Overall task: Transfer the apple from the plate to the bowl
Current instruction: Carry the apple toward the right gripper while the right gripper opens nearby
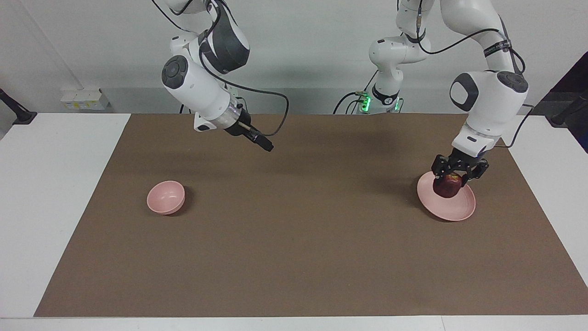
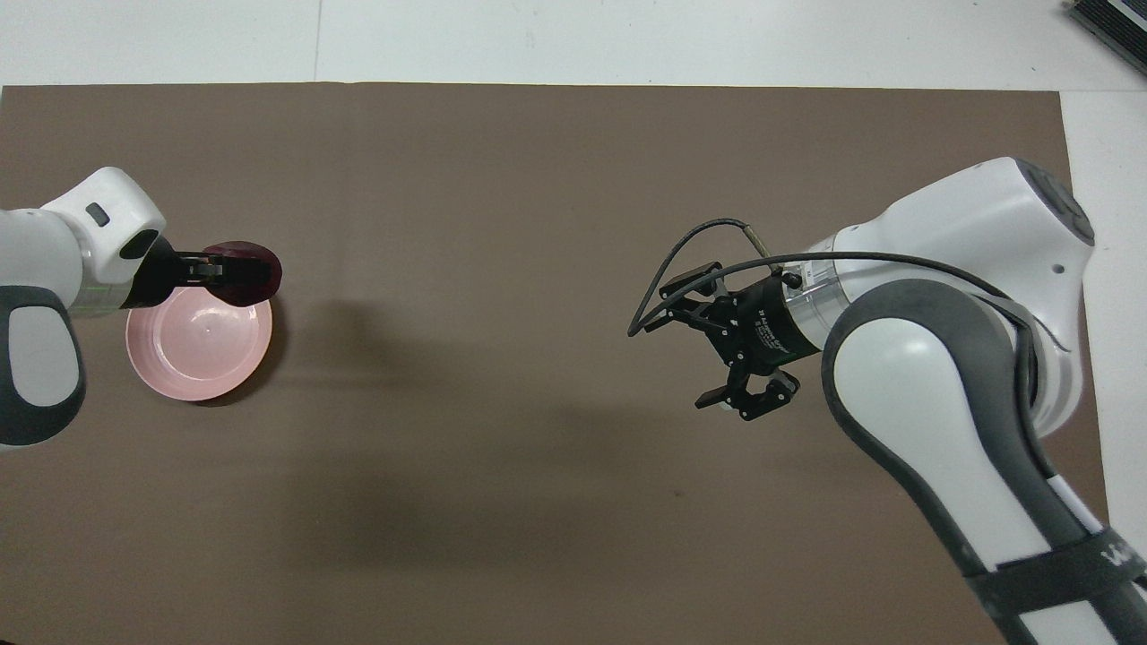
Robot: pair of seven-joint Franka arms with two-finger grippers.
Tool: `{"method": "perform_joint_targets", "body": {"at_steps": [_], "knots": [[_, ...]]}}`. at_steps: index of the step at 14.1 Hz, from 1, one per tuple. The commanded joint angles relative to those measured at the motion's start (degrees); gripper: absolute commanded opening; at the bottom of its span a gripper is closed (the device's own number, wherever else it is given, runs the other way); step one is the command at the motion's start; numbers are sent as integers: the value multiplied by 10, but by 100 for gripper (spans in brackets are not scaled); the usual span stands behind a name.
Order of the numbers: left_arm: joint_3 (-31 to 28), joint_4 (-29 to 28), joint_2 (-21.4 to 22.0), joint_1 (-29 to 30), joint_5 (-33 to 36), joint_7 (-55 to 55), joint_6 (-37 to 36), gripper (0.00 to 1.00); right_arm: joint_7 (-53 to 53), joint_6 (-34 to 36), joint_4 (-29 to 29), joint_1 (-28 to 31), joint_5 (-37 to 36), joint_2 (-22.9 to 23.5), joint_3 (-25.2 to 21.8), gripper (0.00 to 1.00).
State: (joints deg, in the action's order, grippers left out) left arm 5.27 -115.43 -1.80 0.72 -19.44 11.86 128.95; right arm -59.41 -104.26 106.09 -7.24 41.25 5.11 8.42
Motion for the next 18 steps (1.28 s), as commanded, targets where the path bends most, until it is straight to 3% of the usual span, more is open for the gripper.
{"method": "perform_joint_targets", "body": {"at_steps": [1, 3, 6, 8, 12, 18], "knots": [[4, 9, -2, -16, -71, 3, -11, 0, -15, -47, 38, -7, 99, -8, 2, 100], [19, 9, -2, -18, -123, 3, -9, 0, -8, -129, 60, -31, 190, 0, 2, 100], [54, 8, -1, -18, -217, 5, -5, 0, 0, -196, 41, -60, 296, 48, 2, 100], [74, 7, 1, -17, -278, 6, -1, 0, 9, -202, 24, -61, 319, 76, 2, 100], [133, 3, 9, -18, -297, 5, 9, 0, 12, -266, -4, -103, 326, 134, 2, 100], [142, -11, 16, -55, -319, -3, 13, 0, 58, -263, -6, -107, 392, 134, 2, 100]]}}
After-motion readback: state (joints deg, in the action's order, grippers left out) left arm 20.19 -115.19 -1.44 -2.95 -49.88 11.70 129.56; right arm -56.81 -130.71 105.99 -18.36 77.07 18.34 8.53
